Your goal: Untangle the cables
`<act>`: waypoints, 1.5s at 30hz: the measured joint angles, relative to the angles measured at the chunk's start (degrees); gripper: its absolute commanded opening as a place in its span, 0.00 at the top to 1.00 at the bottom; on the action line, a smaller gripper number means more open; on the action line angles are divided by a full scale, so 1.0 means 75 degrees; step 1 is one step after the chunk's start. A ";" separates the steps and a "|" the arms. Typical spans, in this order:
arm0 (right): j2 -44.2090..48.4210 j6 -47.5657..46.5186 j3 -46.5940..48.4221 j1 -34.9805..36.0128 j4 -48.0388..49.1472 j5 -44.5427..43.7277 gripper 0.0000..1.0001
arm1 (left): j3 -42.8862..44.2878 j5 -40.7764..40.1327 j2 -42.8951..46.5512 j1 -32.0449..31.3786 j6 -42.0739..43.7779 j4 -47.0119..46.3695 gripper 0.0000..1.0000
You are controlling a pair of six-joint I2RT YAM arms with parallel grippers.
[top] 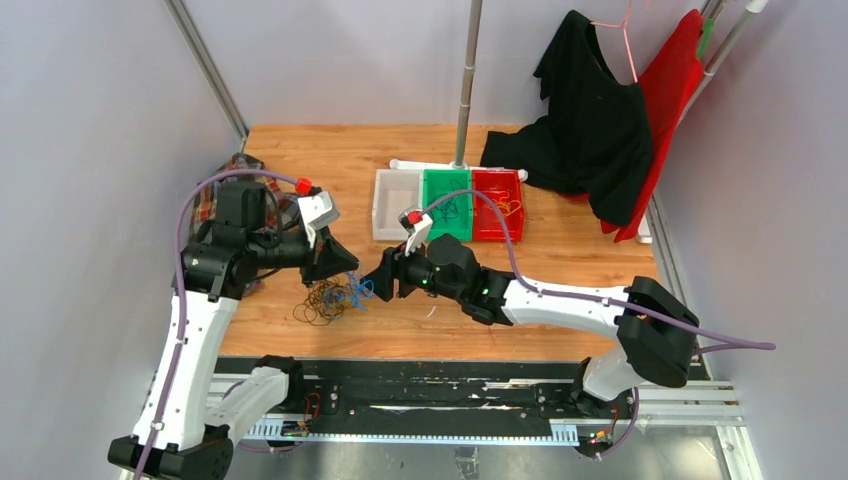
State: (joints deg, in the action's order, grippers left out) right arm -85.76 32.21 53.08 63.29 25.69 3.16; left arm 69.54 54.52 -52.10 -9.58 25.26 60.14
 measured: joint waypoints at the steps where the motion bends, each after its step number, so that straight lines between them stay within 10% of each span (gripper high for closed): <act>1: 0.0000 0.0015 -0.0038 0.0000 0.0009 -0.0035 0.46 | 0.0073 0.0020 -0.0006 0.0000 -0.0041 0.0000 0.99; 14: 0.0041 0.0096 -0.0568 -0.0009 -0.0032 -0.0522 0.82 | 0.1072 0.0125 -0.0050 0.0000 -0.0484 -0.0003 0.99; 17: 0.0175 0.0087 -0.0766 -0.0082 -0.0099 -0.0647 0.76 | 0.1297 0.0131 -0.0073 0.0000 -0.0560 -0.0003 1.00; 22: 0.0761 -0.0172 -0.1032 -0.0239 -0.0344 -0.0836 0.34 | 0.1384 0.0128 -0.0093 0.0000 -0.0592 -0.0003 0.99; 35: 0.2066 -0.2273 0.0070 0.0463 -0.0338 -0.0361 0.31 | 0.1268 0.0099 -0.0291 0.0000 -0.0595 0.0000 0.99; 45: 0.0717 -0.2833 0.1402 0.0487 -0.0399 -0.0259 0.58 | 0.1288 0.0102 -0.0291 0.0000 -0.0819 -0.0009 1.00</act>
State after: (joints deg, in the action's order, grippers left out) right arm -80.38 10.96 63.59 66.94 22.70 1.21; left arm 79.20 55.29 -54.28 -9.58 19.11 60.07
